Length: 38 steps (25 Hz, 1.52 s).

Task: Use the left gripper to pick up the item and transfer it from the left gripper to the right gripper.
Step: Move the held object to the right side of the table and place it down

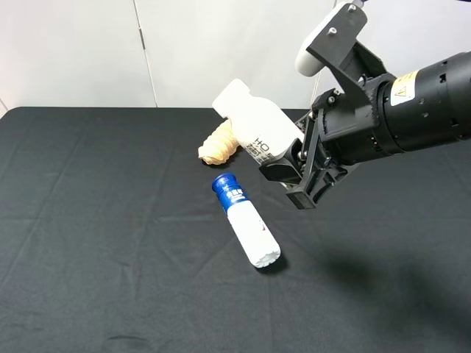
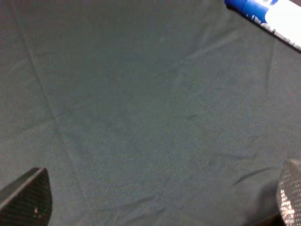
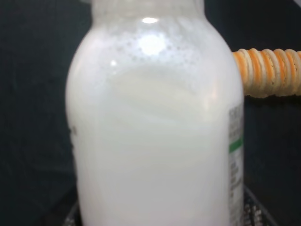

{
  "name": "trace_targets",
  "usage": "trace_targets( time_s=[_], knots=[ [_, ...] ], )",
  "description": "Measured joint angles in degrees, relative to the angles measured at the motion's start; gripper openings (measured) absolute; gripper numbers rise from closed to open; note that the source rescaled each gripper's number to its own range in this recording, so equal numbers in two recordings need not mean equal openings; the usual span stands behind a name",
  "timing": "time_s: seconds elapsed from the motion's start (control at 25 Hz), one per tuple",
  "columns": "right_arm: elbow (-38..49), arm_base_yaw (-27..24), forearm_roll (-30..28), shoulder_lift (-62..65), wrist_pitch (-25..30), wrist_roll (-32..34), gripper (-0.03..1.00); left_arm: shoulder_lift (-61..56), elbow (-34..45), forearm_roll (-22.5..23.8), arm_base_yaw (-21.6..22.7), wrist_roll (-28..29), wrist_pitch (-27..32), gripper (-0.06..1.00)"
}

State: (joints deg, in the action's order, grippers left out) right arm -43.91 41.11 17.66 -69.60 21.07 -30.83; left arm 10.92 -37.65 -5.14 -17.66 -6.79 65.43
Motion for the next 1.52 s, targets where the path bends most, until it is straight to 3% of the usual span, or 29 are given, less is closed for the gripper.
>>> trace_targets(
  time_s=[0.32,0.64,1.04,1.52],
  knots=[
    [0.0,0.0,0.0,0.0,0.0,0.1,0.11,-10.6,7.7,-0.2,0.0,0.2,0.0,0.9],
    [0.0,0.0,0.3,0.0,0.0,1.6,0.11,-11.0,9.7,0.5,0.0,0.1,-4.1,0.9],
    [0.0,0.0,0.3,0.0,0.4,1.8,0.11,-10.8,9.7,0.6,0.4,0.1,-4.3,0.9],
    [0.0,0.0,0.3,0.0,1.4,6.8,0.11,-10.9,9.8,0.7,15.1,0.1,-4.3,0.9]
  ],
)
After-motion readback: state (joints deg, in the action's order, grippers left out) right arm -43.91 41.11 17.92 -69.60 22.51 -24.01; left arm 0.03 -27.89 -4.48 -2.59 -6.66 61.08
